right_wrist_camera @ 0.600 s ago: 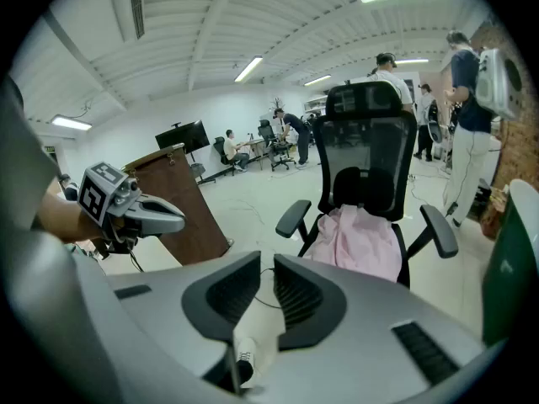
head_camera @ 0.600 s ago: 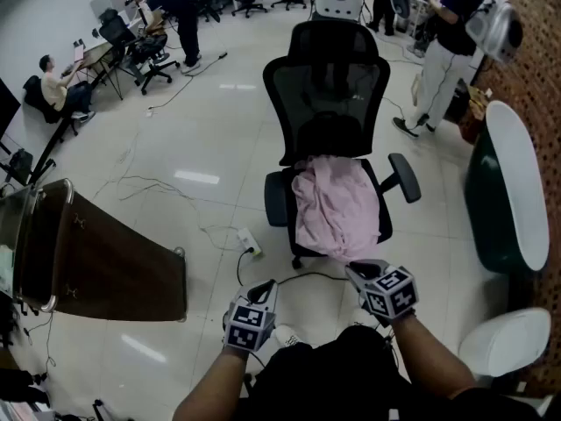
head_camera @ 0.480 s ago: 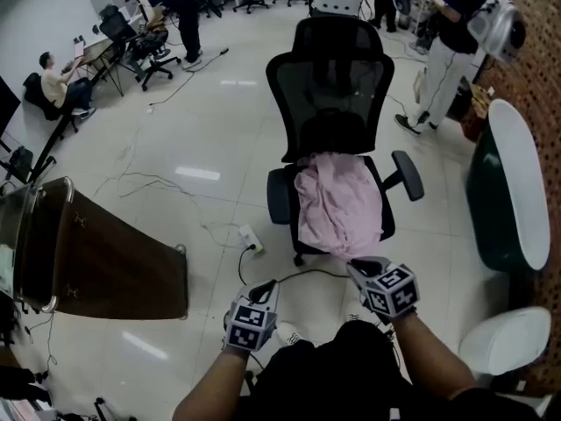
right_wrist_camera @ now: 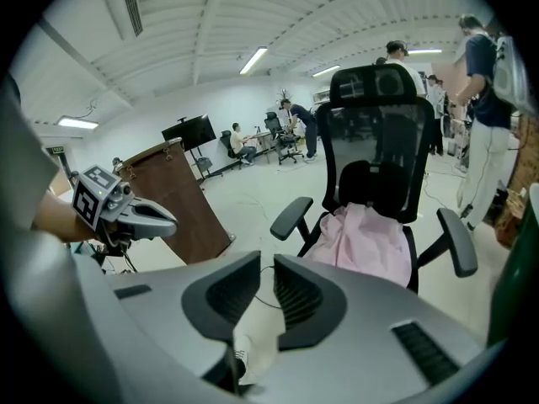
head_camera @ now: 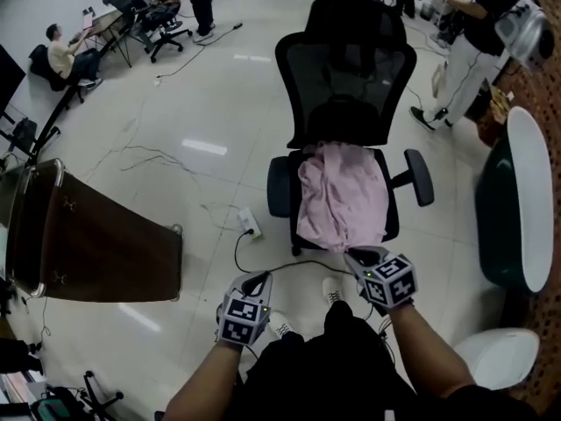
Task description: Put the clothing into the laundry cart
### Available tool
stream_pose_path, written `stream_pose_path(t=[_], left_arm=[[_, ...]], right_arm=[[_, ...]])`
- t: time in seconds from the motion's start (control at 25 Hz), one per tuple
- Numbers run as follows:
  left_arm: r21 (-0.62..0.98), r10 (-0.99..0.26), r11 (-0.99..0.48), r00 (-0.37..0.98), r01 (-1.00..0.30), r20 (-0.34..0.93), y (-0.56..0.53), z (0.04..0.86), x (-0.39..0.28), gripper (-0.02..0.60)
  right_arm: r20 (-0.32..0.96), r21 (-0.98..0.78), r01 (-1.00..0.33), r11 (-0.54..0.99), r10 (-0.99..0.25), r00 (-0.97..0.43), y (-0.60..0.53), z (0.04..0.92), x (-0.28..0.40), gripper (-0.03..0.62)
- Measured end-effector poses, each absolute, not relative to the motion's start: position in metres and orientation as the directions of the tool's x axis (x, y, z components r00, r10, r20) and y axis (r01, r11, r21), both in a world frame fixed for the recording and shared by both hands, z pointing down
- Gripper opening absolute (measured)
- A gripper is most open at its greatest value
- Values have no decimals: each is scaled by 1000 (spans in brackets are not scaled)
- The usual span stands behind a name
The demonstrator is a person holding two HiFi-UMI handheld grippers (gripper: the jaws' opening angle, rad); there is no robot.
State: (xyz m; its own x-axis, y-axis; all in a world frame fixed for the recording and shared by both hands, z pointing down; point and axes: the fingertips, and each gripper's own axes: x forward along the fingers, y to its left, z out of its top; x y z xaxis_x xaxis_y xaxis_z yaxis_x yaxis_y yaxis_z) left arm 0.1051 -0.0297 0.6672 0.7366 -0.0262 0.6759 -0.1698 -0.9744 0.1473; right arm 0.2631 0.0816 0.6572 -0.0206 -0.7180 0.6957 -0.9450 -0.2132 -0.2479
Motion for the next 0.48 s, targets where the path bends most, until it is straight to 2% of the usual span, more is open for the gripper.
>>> stream_pose_path(t=[0.32,0.4,0.48], left_arm=[[143,-88,-953,699,-265,709,-29,689,148,0],[147,-97,-947,690,-285,717,-27,695,158,0],[150,-104,-941,681,-303,725,-26,701,170,0]], right_arm=[[700,-269,-959,-91,-702,-129,56,686,320,78],[701,-285,-956,-72,-695,-157,50,695,332,117],[706,-306,-950,-58,-684,-185,43,705,344,199]])
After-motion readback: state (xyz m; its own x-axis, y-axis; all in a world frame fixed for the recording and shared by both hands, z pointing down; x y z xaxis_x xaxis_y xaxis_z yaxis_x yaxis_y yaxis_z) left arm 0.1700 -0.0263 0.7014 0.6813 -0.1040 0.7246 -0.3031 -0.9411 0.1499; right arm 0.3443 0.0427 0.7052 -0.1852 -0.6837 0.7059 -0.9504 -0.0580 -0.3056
